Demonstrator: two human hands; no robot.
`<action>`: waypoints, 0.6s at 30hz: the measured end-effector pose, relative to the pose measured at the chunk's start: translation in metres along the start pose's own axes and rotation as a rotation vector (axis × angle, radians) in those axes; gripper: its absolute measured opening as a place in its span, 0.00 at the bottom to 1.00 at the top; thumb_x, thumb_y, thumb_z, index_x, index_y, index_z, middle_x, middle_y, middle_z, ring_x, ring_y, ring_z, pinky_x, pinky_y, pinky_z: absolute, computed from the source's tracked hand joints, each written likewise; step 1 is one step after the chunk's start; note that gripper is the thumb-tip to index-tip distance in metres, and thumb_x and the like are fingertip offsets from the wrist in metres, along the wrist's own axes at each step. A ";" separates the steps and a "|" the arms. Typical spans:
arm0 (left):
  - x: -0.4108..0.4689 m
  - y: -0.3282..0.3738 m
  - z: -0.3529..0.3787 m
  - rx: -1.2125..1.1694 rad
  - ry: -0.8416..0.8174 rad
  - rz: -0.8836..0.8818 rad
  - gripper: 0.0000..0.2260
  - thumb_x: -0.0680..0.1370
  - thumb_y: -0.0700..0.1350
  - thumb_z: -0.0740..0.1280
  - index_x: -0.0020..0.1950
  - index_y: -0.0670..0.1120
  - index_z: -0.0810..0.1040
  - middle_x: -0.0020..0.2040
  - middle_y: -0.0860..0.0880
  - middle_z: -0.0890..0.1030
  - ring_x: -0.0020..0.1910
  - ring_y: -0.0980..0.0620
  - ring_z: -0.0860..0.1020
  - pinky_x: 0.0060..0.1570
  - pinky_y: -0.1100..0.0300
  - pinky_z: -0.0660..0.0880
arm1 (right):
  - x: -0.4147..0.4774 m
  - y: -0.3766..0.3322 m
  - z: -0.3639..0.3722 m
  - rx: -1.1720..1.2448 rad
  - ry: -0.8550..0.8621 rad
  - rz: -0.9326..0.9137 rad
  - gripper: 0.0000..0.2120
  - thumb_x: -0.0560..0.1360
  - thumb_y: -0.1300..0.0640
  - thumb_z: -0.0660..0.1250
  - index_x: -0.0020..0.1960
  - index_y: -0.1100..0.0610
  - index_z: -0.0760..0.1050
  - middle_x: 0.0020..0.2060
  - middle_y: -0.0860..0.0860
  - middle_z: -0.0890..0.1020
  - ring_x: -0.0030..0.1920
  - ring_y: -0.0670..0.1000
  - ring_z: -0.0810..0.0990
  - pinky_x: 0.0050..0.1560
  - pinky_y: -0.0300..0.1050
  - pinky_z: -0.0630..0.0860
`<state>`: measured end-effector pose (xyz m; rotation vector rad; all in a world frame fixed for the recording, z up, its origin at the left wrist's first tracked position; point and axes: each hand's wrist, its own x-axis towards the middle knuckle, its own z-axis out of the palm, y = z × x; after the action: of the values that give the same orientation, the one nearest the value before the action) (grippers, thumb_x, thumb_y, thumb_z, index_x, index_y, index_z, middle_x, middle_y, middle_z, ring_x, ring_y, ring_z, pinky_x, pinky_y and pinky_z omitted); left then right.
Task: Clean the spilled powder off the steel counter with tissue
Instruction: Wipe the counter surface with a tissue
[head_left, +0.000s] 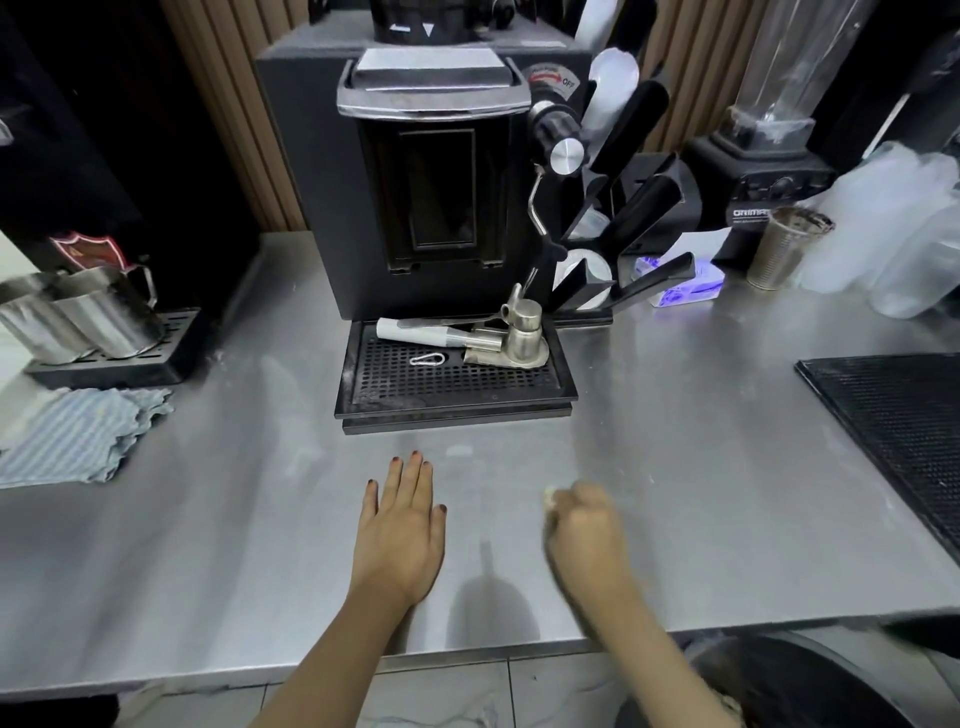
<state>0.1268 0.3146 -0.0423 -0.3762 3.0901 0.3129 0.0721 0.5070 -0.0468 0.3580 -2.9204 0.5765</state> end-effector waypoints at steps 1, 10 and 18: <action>0.000 0.000 0.000 -0.008 -0.001 0.007 0.37 0.68 0.57 0.27 0.76 0.48 0.44 0.77 0.52 0.43 0.75 0.52 0.40 0.72 0.54 0.39 | 0.014 0.009 -0.005 0.019 0.011 0.114 0.05 0.63 0.66 0.72 0.32 0.62 0.77 0.30 0.57 0.77 0.33 0.58 0.78 0.30 0.42 0.70; -0.004 -0.033 -0.009 -0.053 0.012 0.018 0.37 0.68 0.59 0.29 0.76 0.50 0.49 0.76 0.55 0.48 0.75 0.55 0.44 0.73 0.55 0.41 | 0.011 -0.058 0.017 0.051 -0.099 -0.159 0.09 0.52 0.68 0.70 0.27 0.57 0.74 0.26 0.53 0.77 0.28 0.54 0.77 0.25 0.35 0.70; -0.002 -0.031 -0.007 -0.002 -0.003 0.000 0.31 0.74 0.57 0.32 0.76 0.48 0.45 0.77 0.53 0.45 0.75 0.52 0.42 0.73 0.52 0.41 | 0.027 0.091 -0.049 0.018 0.074 0.425 0.07 0.72 0.68 0.60 0.41 0.69 0.75 0.35 0.61 0.75 0.43 0.64 0.77 0.40 0.47 0.66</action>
<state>0.1363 0.2844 -0.0409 -0.3756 3.0869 0.3155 0.0270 0.6026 -0.0294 -0.2866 -2.9282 0.6503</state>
